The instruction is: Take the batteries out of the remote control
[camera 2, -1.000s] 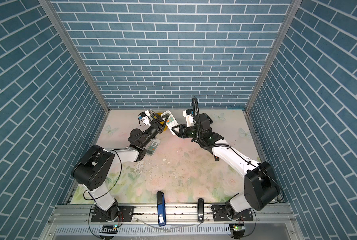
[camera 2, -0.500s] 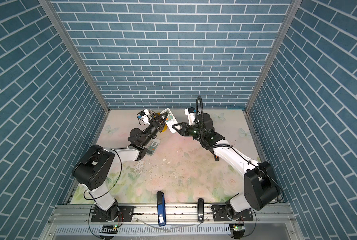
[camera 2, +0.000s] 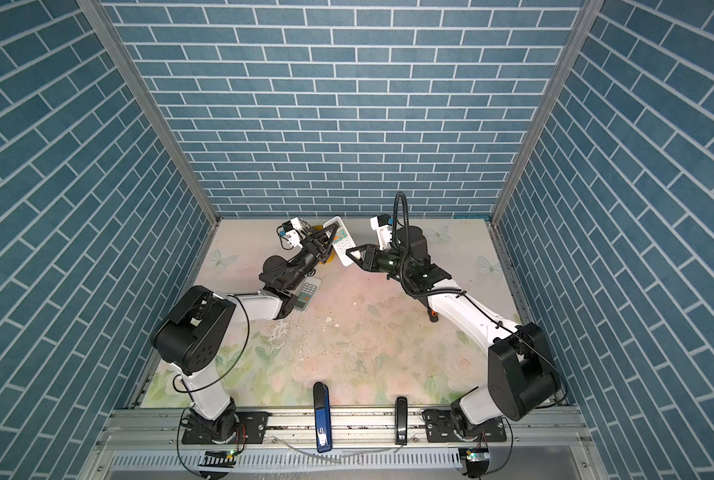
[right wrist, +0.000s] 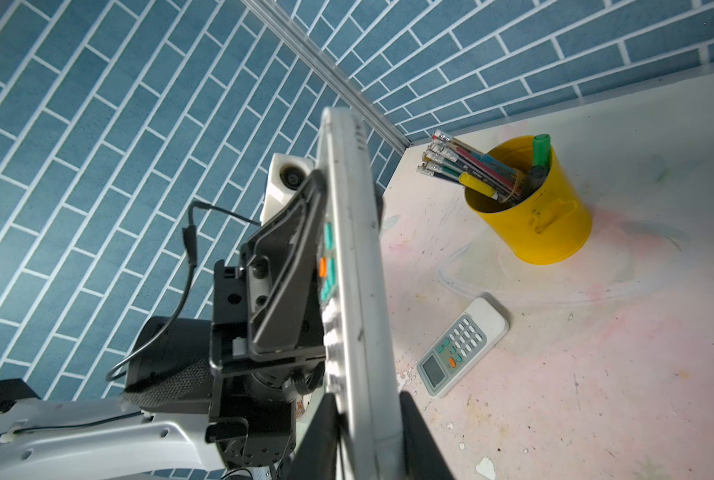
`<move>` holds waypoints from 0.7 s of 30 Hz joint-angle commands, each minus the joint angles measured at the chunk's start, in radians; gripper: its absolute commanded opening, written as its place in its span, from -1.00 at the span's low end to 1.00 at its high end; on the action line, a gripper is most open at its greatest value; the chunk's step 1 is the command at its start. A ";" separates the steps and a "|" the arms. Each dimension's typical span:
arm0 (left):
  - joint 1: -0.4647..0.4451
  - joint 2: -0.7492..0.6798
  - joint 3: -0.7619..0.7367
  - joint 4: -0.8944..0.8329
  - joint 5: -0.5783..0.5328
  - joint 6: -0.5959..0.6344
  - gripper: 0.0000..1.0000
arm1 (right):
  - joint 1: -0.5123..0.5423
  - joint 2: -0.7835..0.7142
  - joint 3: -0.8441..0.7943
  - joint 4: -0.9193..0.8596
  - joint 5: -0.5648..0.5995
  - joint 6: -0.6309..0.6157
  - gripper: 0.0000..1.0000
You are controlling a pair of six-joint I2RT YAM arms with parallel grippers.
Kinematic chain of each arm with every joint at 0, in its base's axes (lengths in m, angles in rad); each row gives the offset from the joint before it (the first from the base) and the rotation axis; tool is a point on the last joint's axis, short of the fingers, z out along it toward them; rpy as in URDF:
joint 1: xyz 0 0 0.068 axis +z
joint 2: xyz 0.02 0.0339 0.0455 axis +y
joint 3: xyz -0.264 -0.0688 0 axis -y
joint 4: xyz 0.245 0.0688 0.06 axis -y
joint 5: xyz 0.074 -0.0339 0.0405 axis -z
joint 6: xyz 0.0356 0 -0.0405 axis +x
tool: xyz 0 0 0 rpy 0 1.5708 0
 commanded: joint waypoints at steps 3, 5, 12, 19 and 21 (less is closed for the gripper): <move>-0.017 0.021 0.010 -0.008 0.017 0.041 -0.13 | 0.007 -0.023 -0.013 -0.026 -0.017 -0.068 -1.00; -0.016 0.018 0.002 -0.008 0.013 0.042 -0.09 | 0.007 -0.028 -0.009 -0.053 -0.007 -0.083 -1.00; -0.013 0.005 -0.024 -0.008 0.003 0.051 -0.03 | 0.006 -0.044 0.014 -0.149 0.017 -0.138 -1.00; 0.033 -0.017 -0.085 -0.008 0.001 0.044 -0.02 | 0.000 -0.093 0.041 -0.288 0.101 -0.220 -1.00; 0.053 -0.032 -0.115 -0.009 0.006 0.039 -0.01 | 0.002 -0.106 0.066 -0.368 0.143 -0.267 -1.00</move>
